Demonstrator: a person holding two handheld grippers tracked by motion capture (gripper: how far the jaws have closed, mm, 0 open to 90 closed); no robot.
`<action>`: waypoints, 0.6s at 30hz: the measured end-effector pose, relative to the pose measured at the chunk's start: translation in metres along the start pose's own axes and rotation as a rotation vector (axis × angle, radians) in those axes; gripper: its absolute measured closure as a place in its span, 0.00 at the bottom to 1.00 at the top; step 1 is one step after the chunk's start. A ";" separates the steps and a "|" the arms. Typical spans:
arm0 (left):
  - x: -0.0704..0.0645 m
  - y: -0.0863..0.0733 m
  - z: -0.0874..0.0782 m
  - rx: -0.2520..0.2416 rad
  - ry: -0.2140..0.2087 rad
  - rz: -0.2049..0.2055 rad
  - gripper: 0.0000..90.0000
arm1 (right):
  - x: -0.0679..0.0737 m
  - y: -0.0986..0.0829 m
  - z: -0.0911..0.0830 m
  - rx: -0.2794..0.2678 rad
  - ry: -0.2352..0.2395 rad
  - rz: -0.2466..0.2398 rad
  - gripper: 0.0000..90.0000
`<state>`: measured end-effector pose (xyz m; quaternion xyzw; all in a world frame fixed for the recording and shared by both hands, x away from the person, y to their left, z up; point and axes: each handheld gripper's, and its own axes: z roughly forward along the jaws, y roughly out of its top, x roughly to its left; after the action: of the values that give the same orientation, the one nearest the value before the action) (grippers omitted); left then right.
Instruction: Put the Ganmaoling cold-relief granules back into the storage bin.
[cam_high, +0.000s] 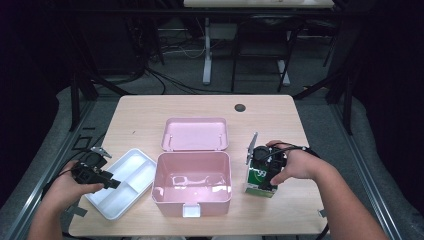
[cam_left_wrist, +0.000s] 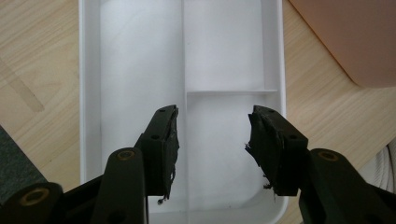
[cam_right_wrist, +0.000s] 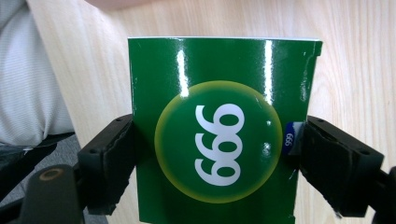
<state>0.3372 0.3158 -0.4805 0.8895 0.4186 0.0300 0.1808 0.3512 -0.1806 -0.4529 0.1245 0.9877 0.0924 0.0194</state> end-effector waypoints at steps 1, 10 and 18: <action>-0.001 0.000 0.001 0.001 0.000 0.001 0.57 | 0.001 0.001 0.001 -0.039 0.022 -0.004 0.19; 0.000 0.000 0.000 -0.002 0.001 -0.002 0.57 | 0.009 0.021 -0.023 0.069 -0.015 -0.074 0.19; 0.000 0.000 -0.001 -0.007 0.001 0.000 0.57 | 0.009 0.033 -0.047 0.085 -0.027 -0.092 0.19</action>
<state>0.3369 0.3166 -0.4796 0.8888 0.4185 0.0321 0.1838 0.3475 -0.1556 -0.4007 0.0811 0.9951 0.0478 0.0316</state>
